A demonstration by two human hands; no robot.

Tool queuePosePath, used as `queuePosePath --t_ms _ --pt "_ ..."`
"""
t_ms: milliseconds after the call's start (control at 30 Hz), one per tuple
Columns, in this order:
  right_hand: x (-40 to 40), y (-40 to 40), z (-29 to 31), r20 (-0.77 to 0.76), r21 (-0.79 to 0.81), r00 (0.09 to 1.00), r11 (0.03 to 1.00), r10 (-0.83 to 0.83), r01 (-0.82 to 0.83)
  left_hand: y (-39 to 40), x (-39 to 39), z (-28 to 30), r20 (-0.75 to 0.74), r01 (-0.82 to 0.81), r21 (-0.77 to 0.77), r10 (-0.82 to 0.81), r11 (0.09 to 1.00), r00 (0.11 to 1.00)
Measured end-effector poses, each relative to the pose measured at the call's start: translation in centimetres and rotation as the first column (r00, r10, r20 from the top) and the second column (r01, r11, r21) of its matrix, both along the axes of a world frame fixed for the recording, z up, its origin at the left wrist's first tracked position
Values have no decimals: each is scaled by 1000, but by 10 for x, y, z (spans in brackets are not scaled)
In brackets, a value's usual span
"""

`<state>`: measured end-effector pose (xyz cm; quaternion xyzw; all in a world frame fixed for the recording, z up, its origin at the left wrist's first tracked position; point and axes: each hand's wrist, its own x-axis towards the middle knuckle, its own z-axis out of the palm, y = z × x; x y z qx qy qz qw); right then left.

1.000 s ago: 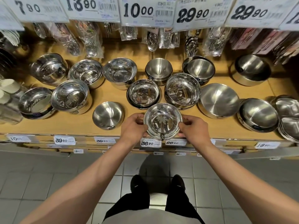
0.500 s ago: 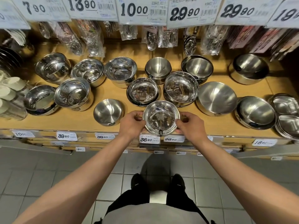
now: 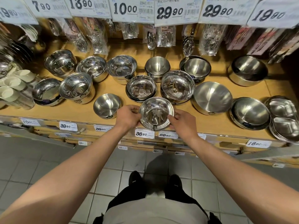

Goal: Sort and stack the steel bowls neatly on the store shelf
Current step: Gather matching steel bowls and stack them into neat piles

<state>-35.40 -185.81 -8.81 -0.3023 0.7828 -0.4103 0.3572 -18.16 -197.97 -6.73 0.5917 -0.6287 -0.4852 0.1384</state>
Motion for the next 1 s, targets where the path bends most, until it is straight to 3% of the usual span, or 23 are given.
queuePosePath --t_ms 100,500,867,1000 --pt "-1 0 -1 -72 -1 997 1000 16 -17 2 -3 3 21 -5 -10 5 1000 1000" --pt "-5 6 29 -46 78 998 996 45 -41 7 21 12 5 29 -46 -29 998 1000" --pt "13 16 67 -24 79 998 996 -51 53 -19 103 40 -152 -33 7 33 999 988" --pt "32 -2 73 51 44 997 998 -54 51 -37 123 51 -192 -52 17 54 999 980"
